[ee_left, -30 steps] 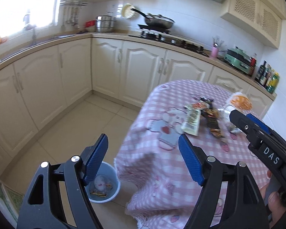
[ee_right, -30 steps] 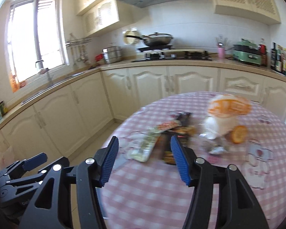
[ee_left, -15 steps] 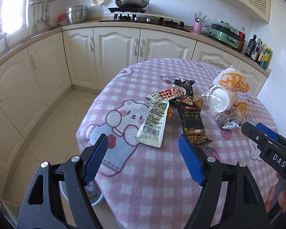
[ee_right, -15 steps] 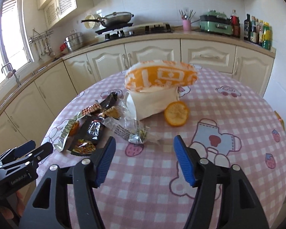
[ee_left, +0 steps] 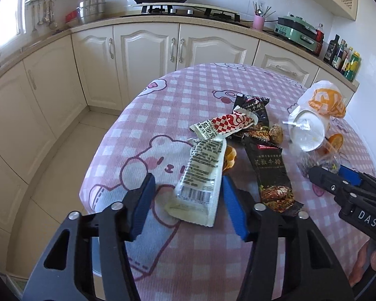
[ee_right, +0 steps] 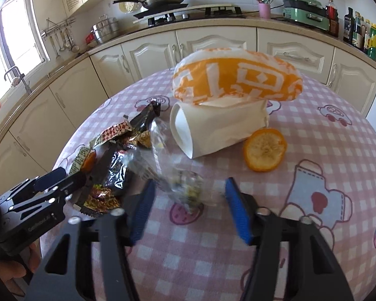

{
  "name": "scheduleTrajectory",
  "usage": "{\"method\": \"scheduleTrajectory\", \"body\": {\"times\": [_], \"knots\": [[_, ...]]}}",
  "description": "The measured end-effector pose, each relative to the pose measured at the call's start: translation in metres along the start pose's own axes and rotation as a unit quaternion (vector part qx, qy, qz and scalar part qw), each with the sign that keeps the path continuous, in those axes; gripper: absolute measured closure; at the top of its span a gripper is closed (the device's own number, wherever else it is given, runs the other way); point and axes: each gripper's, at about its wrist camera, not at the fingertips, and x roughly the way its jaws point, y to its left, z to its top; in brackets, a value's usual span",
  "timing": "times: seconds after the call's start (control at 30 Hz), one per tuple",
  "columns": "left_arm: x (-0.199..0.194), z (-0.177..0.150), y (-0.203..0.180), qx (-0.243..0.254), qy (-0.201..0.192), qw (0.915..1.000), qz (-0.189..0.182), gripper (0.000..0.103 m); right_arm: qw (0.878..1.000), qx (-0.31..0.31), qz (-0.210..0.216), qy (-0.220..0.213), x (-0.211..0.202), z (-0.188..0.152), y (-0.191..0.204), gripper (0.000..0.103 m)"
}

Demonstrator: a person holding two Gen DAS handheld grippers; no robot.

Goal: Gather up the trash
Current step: 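Grasp the white snack packet with the left tool while the right grasps a clear wrapper, then carry both items over the blue bin and open both tools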

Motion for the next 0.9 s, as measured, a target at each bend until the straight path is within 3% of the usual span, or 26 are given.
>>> {"method": "scheduleTrajectory", "body": {"times": [0.13,0.27,0.6,0.9], "knots": [[0.000,0.002,0.001,0.006,-0.001,1.0000,-0.001,0.074,1.000,-0.004,0.001,-0.003,-0.001,-0.001,0.002,0.059],[-0.004,0.000,0.009,-0.012,-0.005,0.9997,-0.020,0.083,1.000,-0.007,-0.002,-0.022,-0.010,-0.004,0.004,0.059],[-0.044,-0.014,0.018,-0.037,-0.037,0.9979,-0.038,0.084,0.999,-0.008,0.002,-0.052,-0.045,-0.016,0.012,0.059],[-0.095,-0.029,0.043,-0.060,-0.080,0.9945,-0.033,0.084,0.995,-0.047,0.034,-0.085,-0.084,-0.019,0.061,0.059]]}}
